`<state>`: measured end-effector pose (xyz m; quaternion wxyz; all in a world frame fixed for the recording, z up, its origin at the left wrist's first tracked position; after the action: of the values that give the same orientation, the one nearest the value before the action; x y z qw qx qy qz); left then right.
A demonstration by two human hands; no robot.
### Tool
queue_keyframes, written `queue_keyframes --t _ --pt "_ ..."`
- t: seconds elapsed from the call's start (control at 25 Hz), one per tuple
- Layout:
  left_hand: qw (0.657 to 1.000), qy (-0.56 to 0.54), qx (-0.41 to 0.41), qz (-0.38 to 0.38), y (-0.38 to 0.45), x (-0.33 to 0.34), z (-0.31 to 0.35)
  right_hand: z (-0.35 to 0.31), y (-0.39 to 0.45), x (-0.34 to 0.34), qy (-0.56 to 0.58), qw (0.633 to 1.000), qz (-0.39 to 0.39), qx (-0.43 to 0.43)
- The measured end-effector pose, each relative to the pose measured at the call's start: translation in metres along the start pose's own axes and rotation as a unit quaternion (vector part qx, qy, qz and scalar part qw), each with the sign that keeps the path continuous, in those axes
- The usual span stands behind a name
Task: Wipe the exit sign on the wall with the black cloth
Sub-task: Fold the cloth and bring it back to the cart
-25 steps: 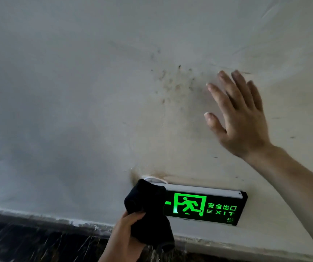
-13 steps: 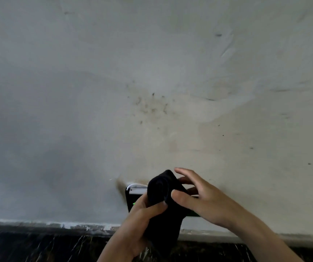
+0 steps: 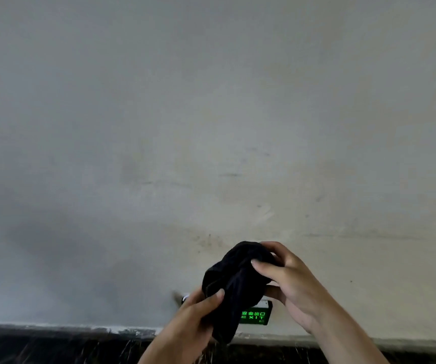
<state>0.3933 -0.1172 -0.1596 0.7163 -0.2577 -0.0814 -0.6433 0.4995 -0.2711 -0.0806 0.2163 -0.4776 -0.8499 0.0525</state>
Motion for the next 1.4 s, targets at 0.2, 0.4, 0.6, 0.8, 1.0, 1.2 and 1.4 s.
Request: queue_keyframes --t 0.2,0.4,0.6,0.8,1.0,1.2,1.4 --pt "0.997 -0.068 -0.018 0.044 -0.064 0.065 0.074 -0.083 -0.053 0.034 0.106 0.994 -0.007 0.015" --pt "0.985 -0.067 0.066 0.145 -0.101 0.088 0.129 -0.118 -0.081 0.051 0.07 0.997 -0.026 -0.004" --pt "0.965 -0.065 0.093 0.238 -0.138 0.073 0.146 -0.123 -0.087 0.084 0.021 0.994 -0.099 -0.041" --pt "0.939 -0.07 0.116 0.316 -0.2 0.027 0.145 -0.1 -0.079 0.151 -0.001 0.982 -0.191 -0.006" --pt "0.915 -0.113 0.187 0.339 -0.287 -0.021 0.136 -0.056 -0.081 0.247 -0.006 0.948 -0.306 0.085" --pt "0.886 -0.187 0.241 0.349 -0.367 -0.056 0.112 -0.001 -0.103 0.347 0.023 0.875 -0.421 0.238" --pt "0.81 -0.202 0.236 0.498 -0.408 -0.097 0.09 0.051 -0.103 0.41 -0.129 0.862 -0.445 0.206"
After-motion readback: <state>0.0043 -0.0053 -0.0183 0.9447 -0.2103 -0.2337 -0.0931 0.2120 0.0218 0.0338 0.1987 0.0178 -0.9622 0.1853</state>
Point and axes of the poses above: each hand's wrist, its own y-axis towards the middle knuckle, its own x-axis out of the palm, z = x × y, the point moved 2 cm from there along y, towards the middle knuckle, and after that the axes turned 14 degrees about y, right-handed, at the moved point
